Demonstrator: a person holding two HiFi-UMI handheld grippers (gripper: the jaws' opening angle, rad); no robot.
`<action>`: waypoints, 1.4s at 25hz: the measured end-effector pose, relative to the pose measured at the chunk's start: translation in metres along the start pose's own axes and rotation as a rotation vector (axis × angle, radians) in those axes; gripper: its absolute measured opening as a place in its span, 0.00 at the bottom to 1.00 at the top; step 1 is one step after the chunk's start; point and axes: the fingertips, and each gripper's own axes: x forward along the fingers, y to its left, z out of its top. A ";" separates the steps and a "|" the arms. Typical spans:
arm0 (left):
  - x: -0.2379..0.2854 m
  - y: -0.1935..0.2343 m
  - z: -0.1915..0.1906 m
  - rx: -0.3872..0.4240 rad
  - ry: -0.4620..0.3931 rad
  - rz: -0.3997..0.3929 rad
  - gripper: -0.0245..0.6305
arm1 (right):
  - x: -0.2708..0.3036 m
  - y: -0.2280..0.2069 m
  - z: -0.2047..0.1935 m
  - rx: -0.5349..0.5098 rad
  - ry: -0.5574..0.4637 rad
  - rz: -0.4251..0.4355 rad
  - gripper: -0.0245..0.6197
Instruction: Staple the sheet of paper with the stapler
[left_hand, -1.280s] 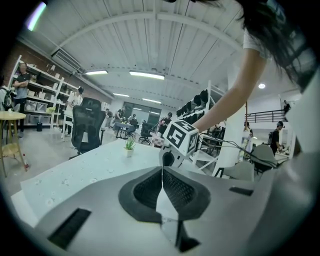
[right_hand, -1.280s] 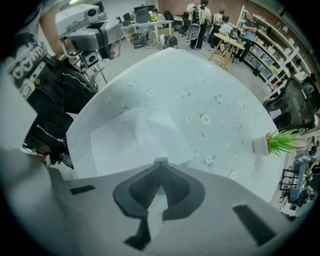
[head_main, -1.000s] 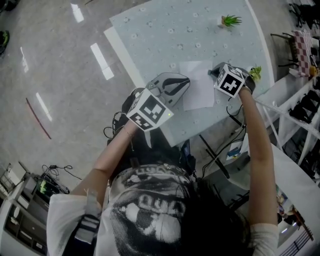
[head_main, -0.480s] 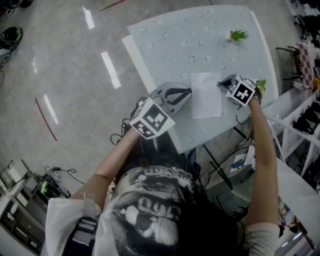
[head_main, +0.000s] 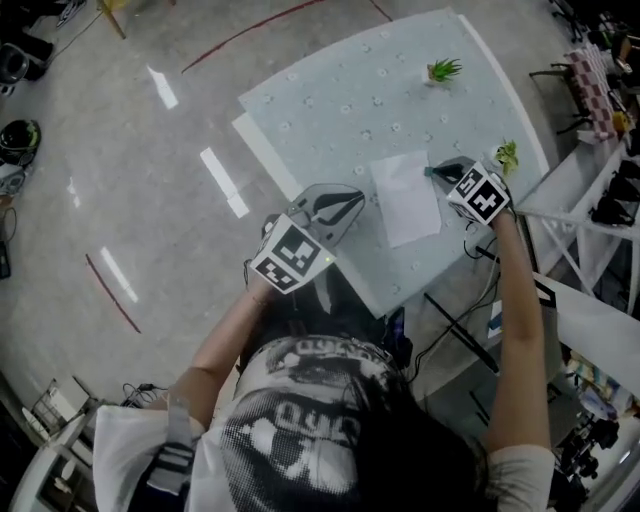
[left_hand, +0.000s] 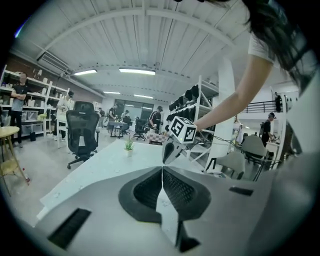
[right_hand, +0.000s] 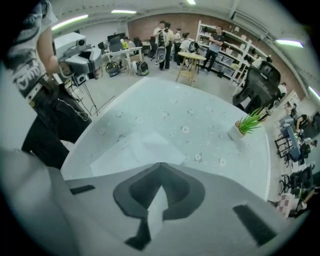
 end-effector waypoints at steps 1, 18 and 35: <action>0.000 -0.002 0.002 0.008 0.002 -0.017 0.04 | -0.004 0.002 0.003 0.026 -0.027 -0.018 0.04; 0.022 -0.046 -0.013 0.113 0.086 -0.242 0.04 | -0.040 0.085 0.001 0.422 -0.332 -0.234 0.04; -0.034 -0.138 -0.025 0.148 0.097 -0.156 0.04 | -0.094 0.233 0.003 0.614 -0.637 -0.306 0.04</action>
